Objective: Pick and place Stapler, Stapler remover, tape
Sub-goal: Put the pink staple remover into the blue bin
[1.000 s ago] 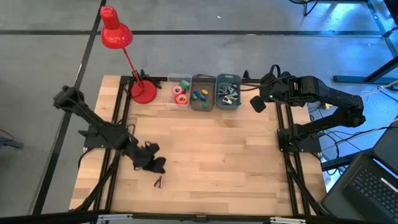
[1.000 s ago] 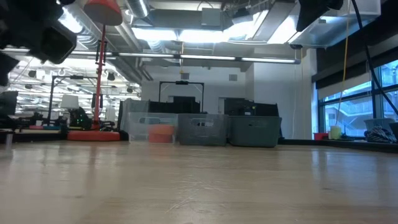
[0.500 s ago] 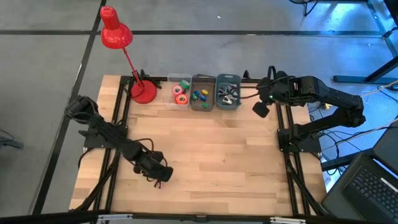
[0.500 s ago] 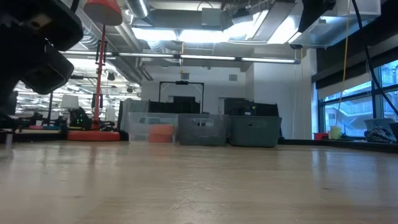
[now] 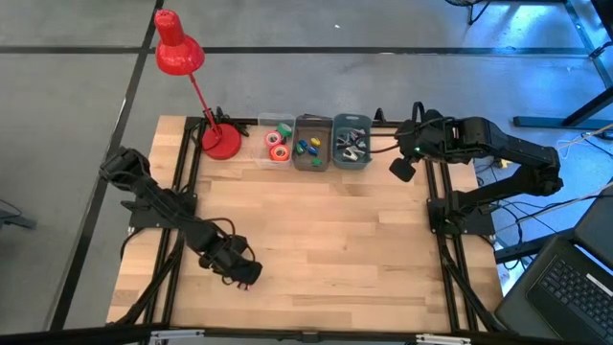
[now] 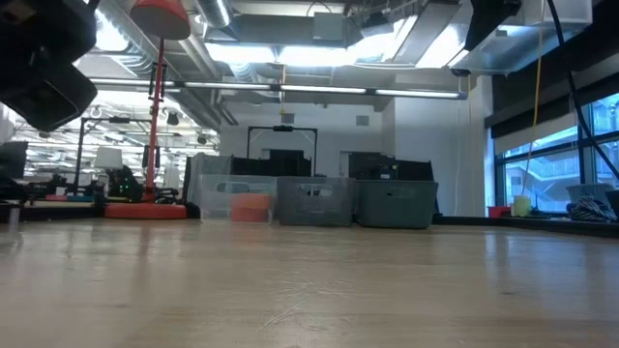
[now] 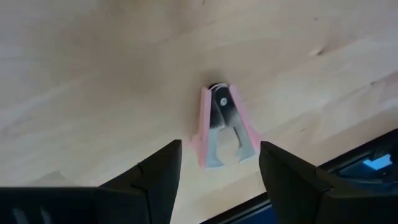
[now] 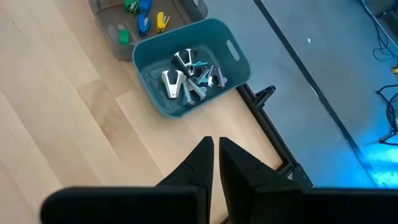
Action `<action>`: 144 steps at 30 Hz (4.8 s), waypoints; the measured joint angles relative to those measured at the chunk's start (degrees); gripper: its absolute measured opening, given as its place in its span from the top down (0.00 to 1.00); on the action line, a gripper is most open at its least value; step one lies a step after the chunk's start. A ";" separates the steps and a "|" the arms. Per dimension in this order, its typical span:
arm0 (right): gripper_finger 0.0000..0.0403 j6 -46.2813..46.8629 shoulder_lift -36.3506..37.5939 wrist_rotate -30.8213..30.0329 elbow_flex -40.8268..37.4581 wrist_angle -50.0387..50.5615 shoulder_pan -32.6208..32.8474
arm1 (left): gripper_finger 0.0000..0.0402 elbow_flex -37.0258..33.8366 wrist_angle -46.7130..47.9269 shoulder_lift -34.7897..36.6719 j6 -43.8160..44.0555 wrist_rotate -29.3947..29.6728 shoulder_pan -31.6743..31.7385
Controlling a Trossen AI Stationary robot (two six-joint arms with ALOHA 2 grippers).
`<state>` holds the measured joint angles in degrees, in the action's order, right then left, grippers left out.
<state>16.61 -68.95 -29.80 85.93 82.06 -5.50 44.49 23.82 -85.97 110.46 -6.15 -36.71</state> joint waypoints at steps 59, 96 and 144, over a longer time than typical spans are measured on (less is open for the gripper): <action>0.93 -0.41 0.00 -0.15 0.00 0.00 0.00 | 0.66 0.04 -5.80 -5.53 -5.45 -5.54 -2.25; 0.93 -0.32 0.00 0.04 0.00 0.05 -0.01 | 0.67 0.02 -0.34 -2.64 -9.69 -3.90 -0.19; 0.93 -0.49 0.00 -0.20 0.00 0.04 -0.02 | 0.84 -0.02 -1.80 -3.15 -11.66 -4.41 -0.43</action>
<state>16.12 -68.95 -30.00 85.93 82.11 -5.52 44.47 22.02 -89.12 98.80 -10.57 -37.15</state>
